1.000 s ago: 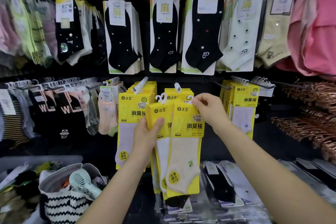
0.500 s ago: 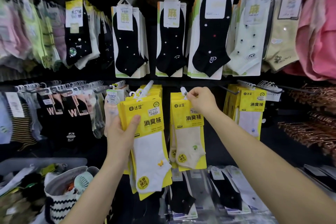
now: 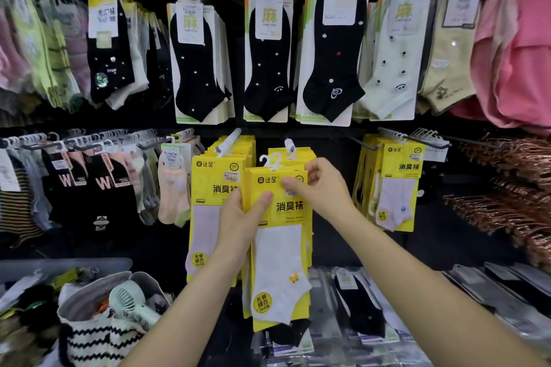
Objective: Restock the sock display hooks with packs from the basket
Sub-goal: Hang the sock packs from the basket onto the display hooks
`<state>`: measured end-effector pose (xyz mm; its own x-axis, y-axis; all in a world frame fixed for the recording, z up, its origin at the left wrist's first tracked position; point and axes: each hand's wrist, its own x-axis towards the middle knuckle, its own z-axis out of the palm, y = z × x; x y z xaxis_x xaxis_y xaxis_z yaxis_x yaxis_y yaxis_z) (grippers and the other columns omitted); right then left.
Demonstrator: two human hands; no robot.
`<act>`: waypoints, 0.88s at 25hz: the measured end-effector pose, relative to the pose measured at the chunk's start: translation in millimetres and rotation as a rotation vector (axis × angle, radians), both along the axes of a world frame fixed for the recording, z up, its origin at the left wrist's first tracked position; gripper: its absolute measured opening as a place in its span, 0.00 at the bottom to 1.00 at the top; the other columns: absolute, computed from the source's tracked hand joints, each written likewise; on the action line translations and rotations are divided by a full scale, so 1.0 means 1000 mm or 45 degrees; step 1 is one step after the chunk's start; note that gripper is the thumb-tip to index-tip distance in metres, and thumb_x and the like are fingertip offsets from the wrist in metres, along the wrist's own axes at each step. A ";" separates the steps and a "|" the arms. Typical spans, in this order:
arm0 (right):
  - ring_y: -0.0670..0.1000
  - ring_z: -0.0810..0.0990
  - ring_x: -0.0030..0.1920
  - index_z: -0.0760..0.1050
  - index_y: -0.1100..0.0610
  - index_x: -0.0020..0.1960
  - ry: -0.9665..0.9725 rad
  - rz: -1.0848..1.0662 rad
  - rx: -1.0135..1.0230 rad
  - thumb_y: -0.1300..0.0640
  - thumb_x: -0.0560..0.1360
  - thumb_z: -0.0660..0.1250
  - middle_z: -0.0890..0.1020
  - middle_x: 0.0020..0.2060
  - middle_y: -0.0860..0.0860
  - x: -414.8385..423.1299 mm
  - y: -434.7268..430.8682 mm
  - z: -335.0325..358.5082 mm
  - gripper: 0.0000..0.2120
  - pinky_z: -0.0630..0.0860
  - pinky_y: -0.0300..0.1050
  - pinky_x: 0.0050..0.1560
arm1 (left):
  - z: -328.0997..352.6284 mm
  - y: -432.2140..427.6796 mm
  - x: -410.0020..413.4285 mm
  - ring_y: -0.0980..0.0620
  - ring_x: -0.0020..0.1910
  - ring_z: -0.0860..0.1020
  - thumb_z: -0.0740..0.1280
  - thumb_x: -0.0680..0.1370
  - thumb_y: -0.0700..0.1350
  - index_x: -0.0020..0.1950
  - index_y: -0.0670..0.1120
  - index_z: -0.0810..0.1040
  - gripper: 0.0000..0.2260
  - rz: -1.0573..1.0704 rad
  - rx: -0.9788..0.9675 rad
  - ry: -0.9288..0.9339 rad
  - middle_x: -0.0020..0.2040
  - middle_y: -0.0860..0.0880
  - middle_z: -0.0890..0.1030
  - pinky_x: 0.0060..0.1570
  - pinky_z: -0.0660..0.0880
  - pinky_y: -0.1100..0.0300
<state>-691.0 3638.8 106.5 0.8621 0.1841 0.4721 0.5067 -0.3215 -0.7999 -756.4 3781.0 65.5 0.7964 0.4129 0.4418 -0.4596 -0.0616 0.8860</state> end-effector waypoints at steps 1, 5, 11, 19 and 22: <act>0.47 0.78 0.41 0.72 0.52 0.49 0.053 0.000 0.052 0.46 0.65 0.76 0.79 0.41 0.47 0.001 -0.004 -0.001 0.19 0.76 0.41 0.41 | -0.001 -0.005 0.003 0.60 0.41 0.82 0.70 0.74 0.45 0.49 0.51 0.77 0.06 -0.022 -0.010 0.009 0.45 0.55 0.84 0.36 0.78 0.66; 0.47 0.84 0.41 0.73 0.53 0.46 0.169 0.059 0.229 0.53 0.69 0.75 0.84 0.40 0.50 0.007 -0.017 -0.006 0.12 0.79 0.42 0.41 | -0.002 -0.013 0.008 0.64 0.43 0.81 0.65 0.77 0.48 0.49 0.55 0.76 0.03 -0.092 -0.006 0.028 0.43 0.61 0.83 0.35 0.75 0.72; 0.51 0.82 0.46 0.73 0.52 0.48 0.168 -0.097 0.361 0.56 0.74 0.69 0.83 0.44 0.53 0.028 -0.021 0.012 0.06 0.80 0.51 0.49 | -0.006 0.011 0.003 0.54 0.52 0.81 0.63 0.78 0.51 0.50 0.55 0.76 0.04 0.182 -0.039 -0.069 0.50 0.55 0.82 0.48 0.78 0.60; 0.52 0.81 0.49 0.74 0.55 0.53 0.147 -0.142 0.292 0.53 0.74 0.68 0.82 0.47 0.53 0.038 0.006 0.033 0.10 0.79 0.54 0.53 | 0.001 0.035 -0.021 0.63 0.48 0.81 0.61 0.79 0.47 0.58 0.47 0.76 0.10 0.256 0.108 -0.169 0.49 0.74 0.78 0.49 0.78 0.50; 0.52 0.81 0.48 0.75 0.54 0.48 0.151 -0.182 0.234 0.52 0.74 0.68 0.82 0.45 0.53 0.038 0.005 0.037 0.07 0.79 0.54 0.52 | 0.000 0.035 -0.022 0.65 0.47 0.80 0.61 0.80 0.46 0.57 0.49 0.76 0.08 0.248 0.126 -0.187 0.48 0.76 0.76 0.48 0.78 0.53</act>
<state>-653.3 3643.4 143.6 0.9244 -0.0232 0.3807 0.3660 -0.2267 -0.9026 -778.8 3816.5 65.7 0.6303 0.5014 0.5926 -0.5539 -0.2444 0.7959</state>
